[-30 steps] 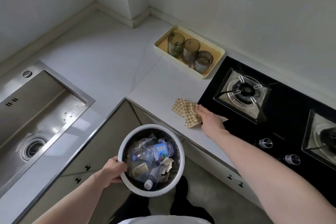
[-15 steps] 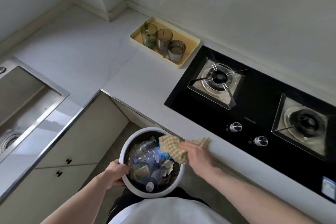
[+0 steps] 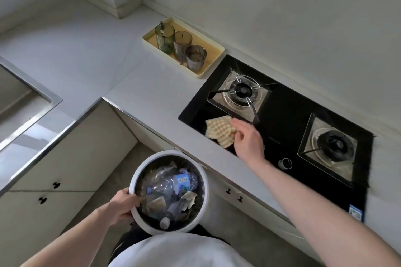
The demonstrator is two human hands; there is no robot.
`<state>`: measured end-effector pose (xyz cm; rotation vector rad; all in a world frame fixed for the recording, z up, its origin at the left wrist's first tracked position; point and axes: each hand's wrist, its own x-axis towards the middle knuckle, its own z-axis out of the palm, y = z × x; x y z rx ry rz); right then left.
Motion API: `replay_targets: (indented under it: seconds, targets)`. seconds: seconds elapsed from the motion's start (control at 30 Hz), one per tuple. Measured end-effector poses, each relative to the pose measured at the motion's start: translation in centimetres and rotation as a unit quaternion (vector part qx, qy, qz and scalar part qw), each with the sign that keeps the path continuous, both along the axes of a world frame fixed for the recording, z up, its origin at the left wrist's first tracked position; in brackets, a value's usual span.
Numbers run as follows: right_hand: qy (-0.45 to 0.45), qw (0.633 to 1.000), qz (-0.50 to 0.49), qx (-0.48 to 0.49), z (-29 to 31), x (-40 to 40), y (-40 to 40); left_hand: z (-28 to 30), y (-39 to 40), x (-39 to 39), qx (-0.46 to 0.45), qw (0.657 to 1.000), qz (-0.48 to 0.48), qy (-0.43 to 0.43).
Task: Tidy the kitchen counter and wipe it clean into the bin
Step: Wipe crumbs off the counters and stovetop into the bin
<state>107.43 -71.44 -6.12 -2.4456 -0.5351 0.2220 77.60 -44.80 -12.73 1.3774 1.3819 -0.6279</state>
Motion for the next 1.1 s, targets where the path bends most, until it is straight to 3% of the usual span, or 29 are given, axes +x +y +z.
replay_targets:
  seconds: [0.1,0.23,0.4,0.63,0.83,1.1]
  targets:
    - [-0.017,0.997,-0.023,-0.065,-0.9,3.6,-1.3,0.2,-0.2,0.1,0.001,1.0,-0.001,-0.004]
    - [0.059,0.98,0.045,-0.187,-3.7,2.4,-0.9,0.4,-0.2,0.1,0.0,1.0,-0.004,0.0]
    - [0.066,0.994,-0.043,-0.078,-4.8,-5.1,2.2,1.3,-0.6,0.6,-0.002,1.0,-0.018,0.0]
    - [0.145,0.987,0.053,0.049,-4.9,-15.2,4.8,2.6,-0.4,1.1,-0.014,0.998,-0.062,-0.005]
    - [0.138,0.98,-0.099,0.102,-0.5,-13.9,1.7,2.4,0.0,1.6,-0.018,0.993,-0.114,-0.006]
    - [0.12,0.958,-0.241,0.102,0.7,-17.9,-8.0,3.0,-1.7,1.6,-0.018,0.986,-0.165,-0.024]
